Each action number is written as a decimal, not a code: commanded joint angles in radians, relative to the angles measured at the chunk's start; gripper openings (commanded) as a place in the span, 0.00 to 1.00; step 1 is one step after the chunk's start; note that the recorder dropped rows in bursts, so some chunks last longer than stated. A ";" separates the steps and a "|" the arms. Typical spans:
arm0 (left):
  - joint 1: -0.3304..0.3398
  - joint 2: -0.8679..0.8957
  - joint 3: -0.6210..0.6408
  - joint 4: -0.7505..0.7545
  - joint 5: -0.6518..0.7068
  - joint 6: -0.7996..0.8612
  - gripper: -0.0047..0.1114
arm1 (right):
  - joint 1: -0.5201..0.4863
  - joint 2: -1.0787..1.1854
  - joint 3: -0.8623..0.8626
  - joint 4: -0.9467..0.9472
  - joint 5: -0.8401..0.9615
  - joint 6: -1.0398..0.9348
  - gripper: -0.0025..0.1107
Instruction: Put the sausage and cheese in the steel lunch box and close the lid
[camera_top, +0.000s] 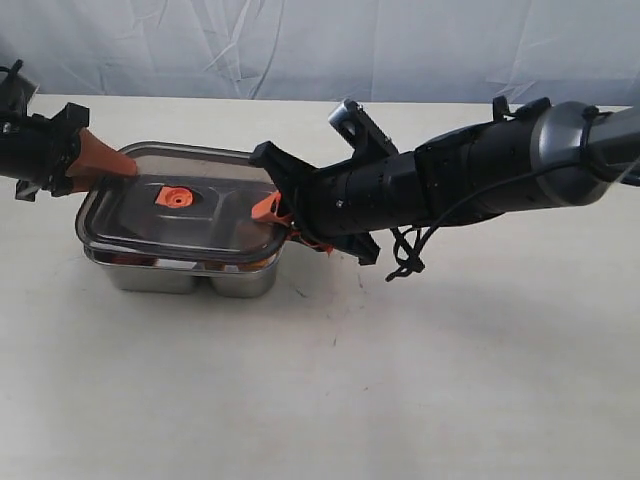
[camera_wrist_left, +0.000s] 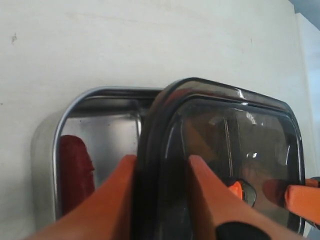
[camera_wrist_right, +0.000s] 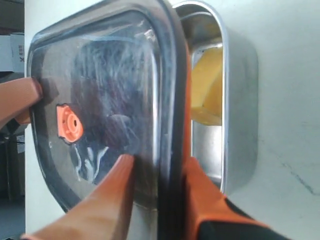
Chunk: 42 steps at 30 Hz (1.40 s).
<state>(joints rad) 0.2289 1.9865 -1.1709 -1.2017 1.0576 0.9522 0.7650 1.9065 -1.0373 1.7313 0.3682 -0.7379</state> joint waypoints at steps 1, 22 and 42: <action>-0.023 -0.007 -0.018 0.005 0.010 -0.057 0.04 | 0.026 0.044 0.006 -0.073 0.055 -0.043 0.01; -0.023 -0.005 -0.018 0.055 -0.012 -0.083 0.04 | 0.026 0.045 0.006 -0.046 0.098 -0.043 0.36; -0.001 -0.005 -0.018 0.127 -0.012 -0.107 0.04 | 0.003 -0.027 0.004 -0.310 0.035 0.107 0.36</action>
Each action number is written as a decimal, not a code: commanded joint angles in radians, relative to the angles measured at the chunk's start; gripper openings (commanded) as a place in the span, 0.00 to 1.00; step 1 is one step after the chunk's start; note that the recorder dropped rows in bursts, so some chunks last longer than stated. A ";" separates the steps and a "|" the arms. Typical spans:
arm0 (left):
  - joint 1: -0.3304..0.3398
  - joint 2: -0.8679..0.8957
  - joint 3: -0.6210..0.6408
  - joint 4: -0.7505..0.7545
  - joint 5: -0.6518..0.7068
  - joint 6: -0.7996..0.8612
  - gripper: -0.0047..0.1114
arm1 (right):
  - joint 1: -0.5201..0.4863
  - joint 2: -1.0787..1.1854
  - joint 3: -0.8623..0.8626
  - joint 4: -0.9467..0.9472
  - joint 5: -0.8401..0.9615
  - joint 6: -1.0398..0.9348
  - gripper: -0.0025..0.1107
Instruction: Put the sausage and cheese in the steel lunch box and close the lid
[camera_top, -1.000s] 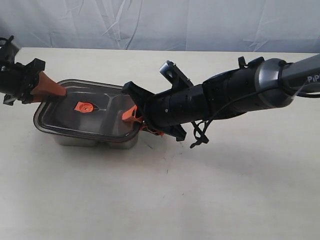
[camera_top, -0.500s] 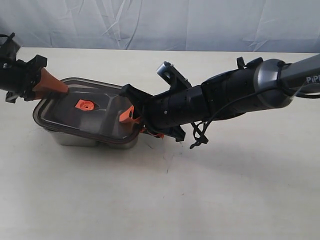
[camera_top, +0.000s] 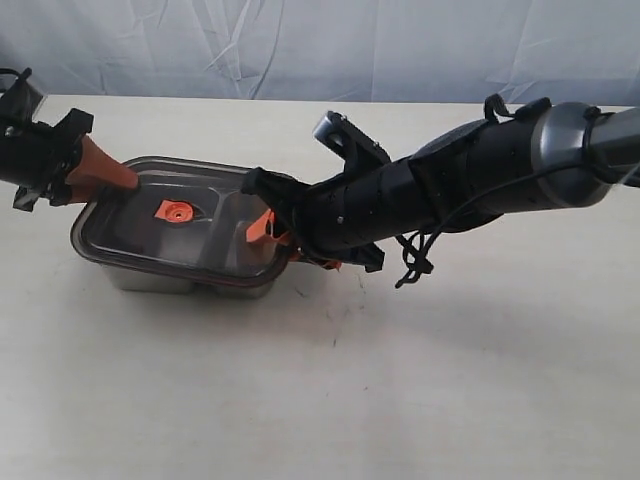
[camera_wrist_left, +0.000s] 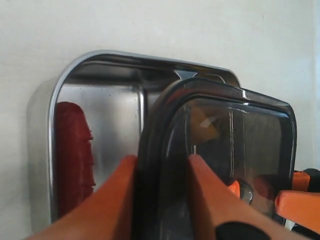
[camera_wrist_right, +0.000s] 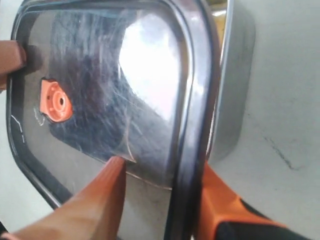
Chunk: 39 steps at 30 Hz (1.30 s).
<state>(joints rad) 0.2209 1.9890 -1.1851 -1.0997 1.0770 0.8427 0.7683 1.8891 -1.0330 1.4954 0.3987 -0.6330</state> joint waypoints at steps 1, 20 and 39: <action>0.007 -0.008 -0.003 0.029 -0.036 0.002 0.04 | -0.001 -0.009 -0.002 -0.074 0.004 0.003 0.36; 0.009 -0.008 -0.028 0.151 -0.037 -0.063 0.47 | -0.001 0.021 -0.080 -0.212 -0.036 0.092 0.36; 0.086 -0.013 -0.171 0.097 0.037 -0.084 0.49 | -0.001 0.090 -0.138 -0.163 -0.092 0.111 0.36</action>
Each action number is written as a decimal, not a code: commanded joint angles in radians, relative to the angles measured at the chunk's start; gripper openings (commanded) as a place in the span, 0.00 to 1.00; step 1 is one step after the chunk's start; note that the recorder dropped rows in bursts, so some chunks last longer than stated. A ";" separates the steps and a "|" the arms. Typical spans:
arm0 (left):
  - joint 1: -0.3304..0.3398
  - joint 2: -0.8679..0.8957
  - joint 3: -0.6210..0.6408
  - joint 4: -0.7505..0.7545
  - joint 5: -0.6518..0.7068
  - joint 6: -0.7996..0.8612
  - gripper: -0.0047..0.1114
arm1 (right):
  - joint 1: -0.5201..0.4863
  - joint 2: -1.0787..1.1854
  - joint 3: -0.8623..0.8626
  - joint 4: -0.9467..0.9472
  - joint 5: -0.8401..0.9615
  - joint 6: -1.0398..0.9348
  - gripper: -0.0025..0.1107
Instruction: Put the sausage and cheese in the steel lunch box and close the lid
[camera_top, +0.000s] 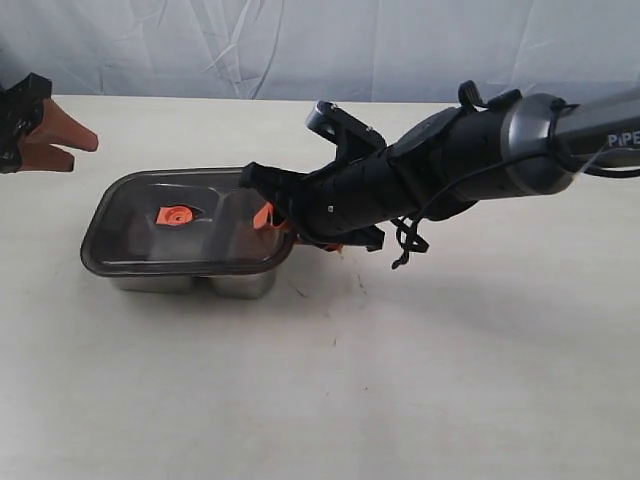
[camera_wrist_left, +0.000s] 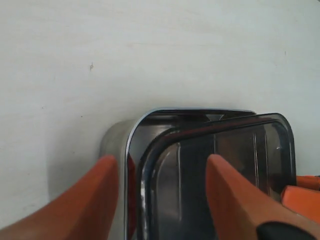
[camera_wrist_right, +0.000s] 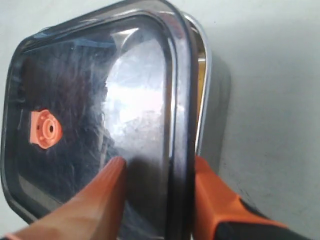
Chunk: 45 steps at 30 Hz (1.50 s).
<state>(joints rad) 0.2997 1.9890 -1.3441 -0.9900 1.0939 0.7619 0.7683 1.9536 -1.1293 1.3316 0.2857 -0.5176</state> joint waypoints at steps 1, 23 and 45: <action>0.007 -0.016 -0.012 -0.013 0.020 -0.003 0.49 | -0.001 0.028 -0.051 -0.008 0.027 -0.005 0.36; 0.060 -0.022 -0.014 -0.031 0.072 -0.001 0.49 | -0.001 -0.012 -0.054 -0.364 0.054 0.220 0.44; 0.077 -0.047 -0.002 0.134 0.083 -0.049 0.04 | -0.001 -0.125 -0.054 -1.098 0.089 0.791 0.01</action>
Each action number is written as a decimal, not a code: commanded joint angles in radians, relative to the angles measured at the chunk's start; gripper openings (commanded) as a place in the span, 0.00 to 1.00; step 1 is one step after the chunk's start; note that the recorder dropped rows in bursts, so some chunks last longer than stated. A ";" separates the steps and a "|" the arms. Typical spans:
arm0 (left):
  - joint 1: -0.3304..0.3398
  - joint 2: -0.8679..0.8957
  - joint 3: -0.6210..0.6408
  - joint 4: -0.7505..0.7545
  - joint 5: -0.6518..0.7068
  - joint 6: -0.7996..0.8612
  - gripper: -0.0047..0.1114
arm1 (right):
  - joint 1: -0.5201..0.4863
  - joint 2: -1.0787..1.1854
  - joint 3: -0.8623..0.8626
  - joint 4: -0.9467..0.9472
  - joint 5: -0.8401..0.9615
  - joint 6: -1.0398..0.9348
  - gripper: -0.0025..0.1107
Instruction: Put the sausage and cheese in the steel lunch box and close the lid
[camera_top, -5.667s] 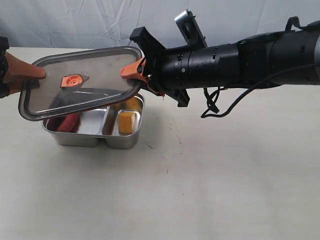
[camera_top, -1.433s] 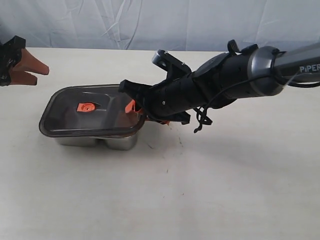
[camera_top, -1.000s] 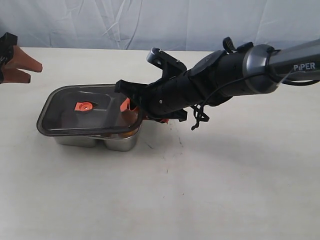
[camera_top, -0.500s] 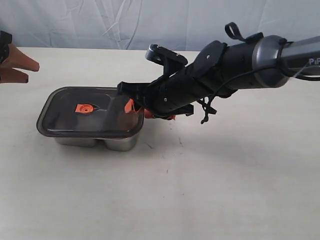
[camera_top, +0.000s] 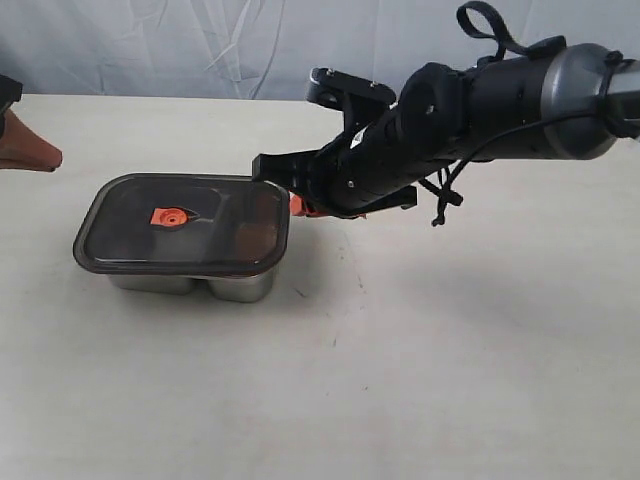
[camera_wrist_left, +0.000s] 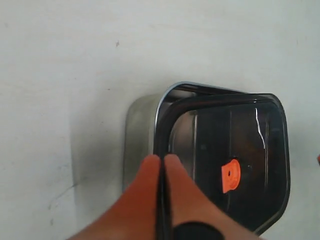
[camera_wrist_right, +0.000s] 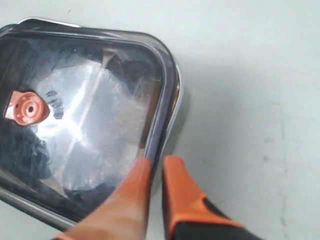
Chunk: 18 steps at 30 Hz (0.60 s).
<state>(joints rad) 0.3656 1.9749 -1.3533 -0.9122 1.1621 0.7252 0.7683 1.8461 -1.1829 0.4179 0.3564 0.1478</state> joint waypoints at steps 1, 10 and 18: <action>0.011 -0.042 0.012 0.081 0.015 -0.023 0.04 | -0.001 -0.015 0.000 -0.209 0.032 0.139 0.01; 0.010 -0.153 0.166 0.162 0.050 -0.061 0.04 | -0.001 0.026 0.000 -0.237 0.026 0.167 0.01; -0.059 -0.172 0.271 0.319 0.042 -0.156 0.04 | -0.001 0.062 0.000 -0.264 0.003 0.167 0.01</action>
<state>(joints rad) 0.3420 1.8157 -1.1091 -0.6555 1.2043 0.6147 0.7683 1.9026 -1.1829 0.1793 0.3741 0.3125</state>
